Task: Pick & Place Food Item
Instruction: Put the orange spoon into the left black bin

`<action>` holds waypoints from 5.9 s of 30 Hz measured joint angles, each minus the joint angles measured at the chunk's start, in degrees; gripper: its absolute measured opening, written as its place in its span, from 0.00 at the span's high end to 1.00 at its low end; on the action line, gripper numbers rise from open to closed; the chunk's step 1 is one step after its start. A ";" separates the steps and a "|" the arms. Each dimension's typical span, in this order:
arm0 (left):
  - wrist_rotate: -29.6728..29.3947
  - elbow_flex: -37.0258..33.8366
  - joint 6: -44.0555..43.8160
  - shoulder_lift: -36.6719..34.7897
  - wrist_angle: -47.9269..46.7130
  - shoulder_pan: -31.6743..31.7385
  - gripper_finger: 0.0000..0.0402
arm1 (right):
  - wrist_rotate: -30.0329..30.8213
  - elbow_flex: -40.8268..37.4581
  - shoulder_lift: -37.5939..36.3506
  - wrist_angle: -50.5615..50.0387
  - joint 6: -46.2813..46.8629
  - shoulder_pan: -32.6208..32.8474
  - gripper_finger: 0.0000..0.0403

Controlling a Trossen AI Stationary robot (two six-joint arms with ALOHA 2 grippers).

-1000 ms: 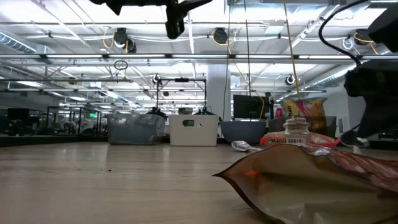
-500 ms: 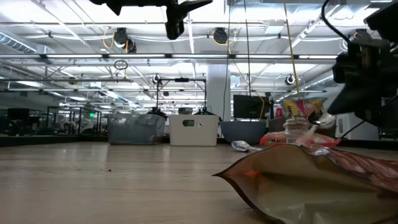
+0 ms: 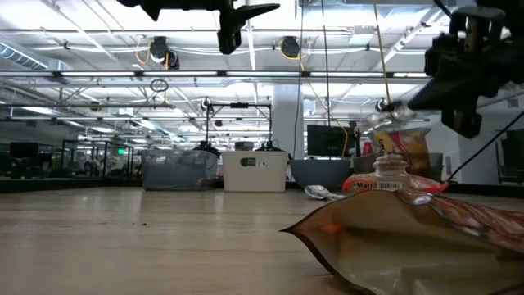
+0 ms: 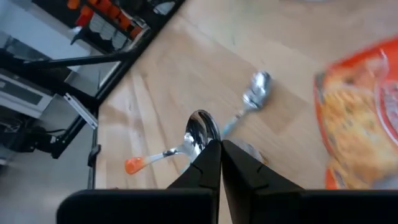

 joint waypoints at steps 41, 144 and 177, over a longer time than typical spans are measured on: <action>-2.10 0.02 -2.99 2.75 -3.26 -0.21 0.48 | -15.38 31.28 32.27 8.98 -23.40 -12.02 1.00; 15.88 0.81 44.19 -12.62 -45.76 47.99 0.98 | -8.92 40.73 41.69 19.71 -19.08 -23.56 0.47; 4.94 30.03 55.97 22.94 -64.96 50.29 0.98 | -12.32 40.68 41.71 4.45 -28.12 -27.43 0.47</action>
